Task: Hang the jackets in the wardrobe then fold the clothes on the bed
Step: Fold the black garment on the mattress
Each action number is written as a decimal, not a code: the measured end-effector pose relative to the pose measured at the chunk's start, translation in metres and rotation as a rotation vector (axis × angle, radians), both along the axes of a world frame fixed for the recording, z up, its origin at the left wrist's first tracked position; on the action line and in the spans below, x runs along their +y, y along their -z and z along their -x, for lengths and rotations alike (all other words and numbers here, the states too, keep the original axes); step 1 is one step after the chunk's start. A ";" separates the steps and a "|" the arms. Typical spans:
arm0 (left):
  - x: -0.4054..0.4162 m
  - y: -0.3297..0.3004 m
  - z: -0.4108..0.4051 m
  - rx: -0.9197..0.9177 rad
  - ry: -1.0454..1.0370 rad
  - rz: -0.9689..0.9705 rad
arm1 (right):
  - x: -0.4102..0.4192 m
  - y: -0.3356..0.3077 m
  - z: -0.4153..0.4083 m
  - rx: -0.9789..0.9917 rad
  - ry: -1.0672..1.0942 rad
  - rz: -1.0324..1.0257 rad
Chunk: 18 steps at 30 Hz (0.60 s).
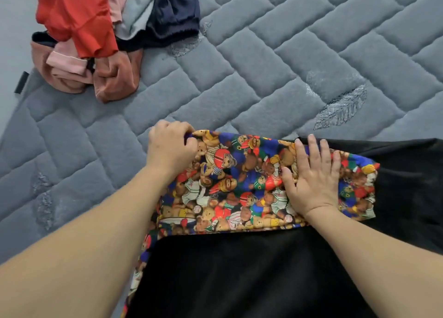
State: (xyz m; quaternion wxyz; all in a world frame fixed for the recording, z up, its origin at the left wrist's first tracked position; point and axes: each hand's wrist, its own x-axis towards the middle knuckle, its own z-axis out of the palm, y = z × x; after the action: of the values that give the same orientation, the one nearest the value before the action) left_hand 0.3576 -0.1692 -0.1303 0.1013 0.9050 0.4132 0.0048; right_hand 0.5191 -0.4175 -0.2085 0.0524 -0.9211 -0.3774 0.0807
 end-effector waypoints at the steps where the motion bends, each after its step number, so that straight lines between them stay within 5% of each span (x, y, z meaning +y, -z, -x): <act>1: 0.007 -0.004 -0.001 0.009 0.093 0.048 | 0.001 -0.002 0.000 0.002 0.006 0.010; 5: 0.021 -0.017 -0.006 0.227 0.295 0.379 | 0.002 -0.011 0.001 0.026 0.027 0.043; 9: 0.049 -0.017 -0.002 0.605 0.423 0.225 | 0.001 -0.008 0.000 0.014 0.025 0.033; 18: 0.039 0.004 0.012 0.493 0.208 0.073 | 0.000 -0.005 0.001 -0.029 0.028 -0.003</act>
State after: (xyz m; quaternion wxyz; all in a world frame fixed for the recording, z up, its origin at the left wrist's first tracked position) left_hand 0.3452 -0.1299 -0.1339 0.0299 0.9122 0.3299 -0.2412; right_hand 0.5180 -0.4172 -0.2039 0.0495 -0.9273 -0.3651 0.0662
